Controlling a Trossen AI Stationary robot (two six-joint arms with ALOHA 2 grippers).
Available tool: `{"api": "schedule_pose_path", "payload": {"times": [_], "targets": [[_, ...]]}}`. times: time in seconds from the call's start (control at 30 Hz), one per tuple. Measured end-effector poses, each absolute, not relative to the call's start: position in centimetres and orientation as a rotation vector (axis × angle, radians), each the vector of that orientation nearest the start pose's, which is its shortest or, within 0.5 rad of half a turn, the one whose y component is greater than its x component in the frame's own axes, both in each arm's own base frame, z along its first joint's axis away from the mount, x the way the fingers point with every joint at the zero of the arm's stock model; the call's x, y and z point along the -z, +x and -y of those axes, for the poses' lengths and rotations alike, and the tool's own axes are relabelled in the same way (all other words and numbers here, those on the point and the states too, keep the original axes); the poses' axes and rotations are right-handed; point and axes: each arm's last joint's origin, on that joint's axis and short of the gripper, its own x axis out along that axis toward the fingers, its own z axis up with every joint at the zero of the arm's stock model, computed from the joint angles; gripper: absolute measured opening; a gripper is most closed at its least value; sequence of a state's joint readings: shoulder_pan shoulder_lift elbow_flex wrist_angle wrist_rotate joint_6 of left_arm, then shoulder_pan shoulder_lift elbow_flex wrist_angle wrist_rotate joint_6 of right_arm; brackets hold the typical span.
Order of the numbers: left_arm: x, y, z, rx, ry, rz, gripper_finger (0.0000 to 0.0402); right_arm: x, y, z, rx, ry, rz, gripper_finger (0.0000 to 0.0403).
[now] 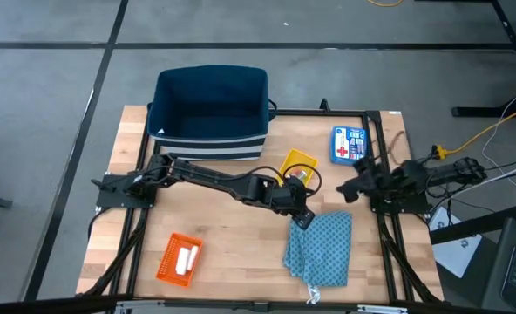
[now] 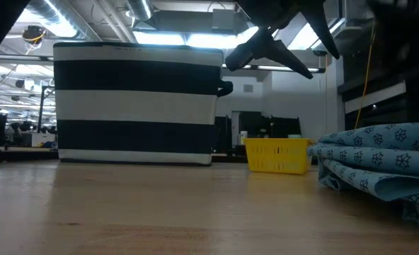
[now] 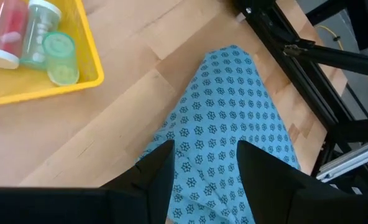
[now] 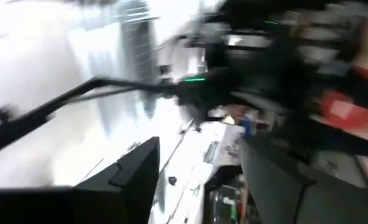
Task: Pick & place medical supplies in basket/bin
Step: Put the blue gown in the blue bin
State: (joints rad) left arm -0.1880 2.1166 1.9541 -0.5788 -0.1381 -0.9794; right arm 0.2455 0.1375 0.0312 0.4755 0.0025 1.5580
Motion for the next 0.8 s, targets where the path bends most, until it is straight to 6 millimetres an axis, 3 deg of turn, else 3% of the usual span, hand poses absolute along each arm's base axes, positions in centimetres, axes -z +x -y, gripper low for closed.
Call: {"api": "schedule_pose_path", "payload": {"times": [0.13, 0.27, 0.37, 0.43, 0.57, 0.7, 0.8], "targets": [[-28.4, 47.2, 8.6, -0.309, -0.816, -0.682, 0.0168, -25.2, 9.5, -2.9, -0.547, 1.341, 0.142, 0.0189], [-28.5, 47.3, 8.6, -0.305, -0.822, -0.67, 0.0168, -28.5, 11.1, -4.2, -0.534, 1.148, -0.029, 0.0117], [-28.6, 47.4, 8.6, -0.299, -0.825, -0.66, 0.0168, -29.9, 12.9, -5.9, -0.557, 1.022, -0.253, 0.0049], [-28.6, 47.4, 8.6, -0.297, -0.826, -0.661, 0.0168, -30.0, 14.1, -7.2, -0.564, 0.934, -0.446, 0.0014], [-28.4, 47.2, 8.6, -0.305, -0.821, -0.686, 0.0168, -29.8, 15.8, -9.5, -0.497, 0.779, -0.765, 0.001], [-28.2, 47.0, 8.6, -0.321, -0.812, -0.717, 0.0168, -29.3, 16.3, -11.4, -0.337, 0.589, -1.007, 0.0004], [-28.1, 46.9, 8.7, -0.331, -0.818, -0.731, 0.0168, -28.3, 15.8, -12.6, -0.114, 0.459, -1.142, 0.0003]]}}
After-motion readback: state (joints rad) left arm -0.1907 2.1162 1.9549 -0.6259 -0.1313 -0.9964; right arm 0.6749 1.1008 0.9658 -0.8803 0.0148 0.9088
